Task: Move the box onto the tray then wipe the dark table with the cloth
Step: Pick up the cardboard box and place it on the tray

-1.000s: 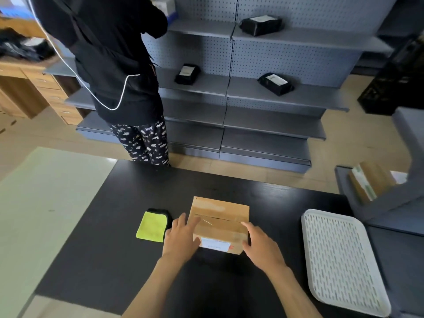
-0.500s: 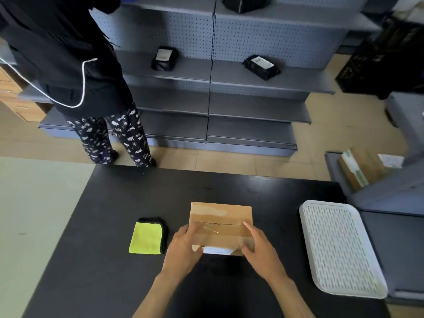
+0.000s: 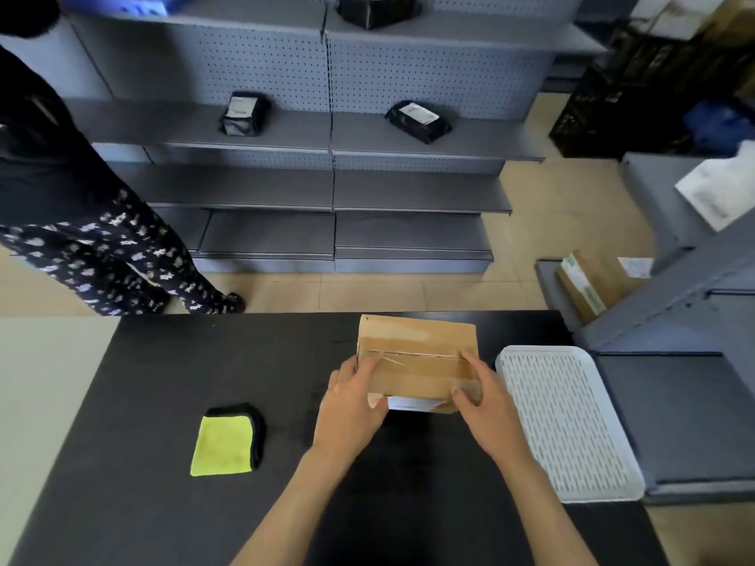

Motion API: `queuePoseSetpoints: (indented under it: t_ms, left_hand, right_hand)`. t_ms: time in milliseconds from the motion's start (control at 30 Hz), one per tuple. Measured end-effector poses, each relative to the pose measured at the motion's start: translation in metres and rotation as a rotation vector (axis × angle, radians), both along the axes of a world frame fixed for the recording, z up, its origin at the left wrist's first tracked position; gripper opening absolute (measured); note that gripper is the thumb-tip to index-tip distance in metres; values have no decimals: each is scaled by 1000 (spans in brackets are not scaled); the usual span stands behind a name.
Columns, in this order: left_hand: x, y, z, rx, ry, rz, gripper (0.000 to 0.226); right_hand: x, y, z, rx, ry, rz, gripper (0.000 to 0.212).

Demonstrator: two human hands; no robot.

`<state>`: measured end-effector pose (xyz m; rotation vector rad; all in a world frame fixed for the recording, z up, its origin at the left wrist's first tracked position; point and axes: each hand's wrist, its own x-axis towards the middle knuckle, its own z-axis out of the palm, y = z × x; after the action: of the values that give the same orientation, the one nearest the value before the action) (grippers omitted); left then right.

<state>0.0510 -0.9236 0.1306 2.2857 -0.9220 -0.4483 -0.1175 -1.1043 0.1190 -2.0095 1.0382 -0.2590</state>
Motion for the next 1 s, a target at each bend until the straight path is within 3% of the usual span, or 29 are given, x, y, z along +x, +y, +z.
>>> queuePoseSetpoints:
  t_ms: [200, 600, 700, 1000]
  left_hand:
    - [-60, -80, -2, -43, 0, -57, 70]
    - [-191, -228, -8, 31, 79, -128, 65]
    - [-208, -252, -11, 53, 119, -119, 71]
    - [-224, -284, -33, 126, 147, -116, 63]
  right_hand:
    - [-53, -75, 6, -6, -91, -136, 61]
    - [-177, -211, -3, 42, -72, -236, 56]
    - [-193, -232, -10, 78, -67, -267, 57]
    - [-205, -267, -40, 172, -20, -272, 59]
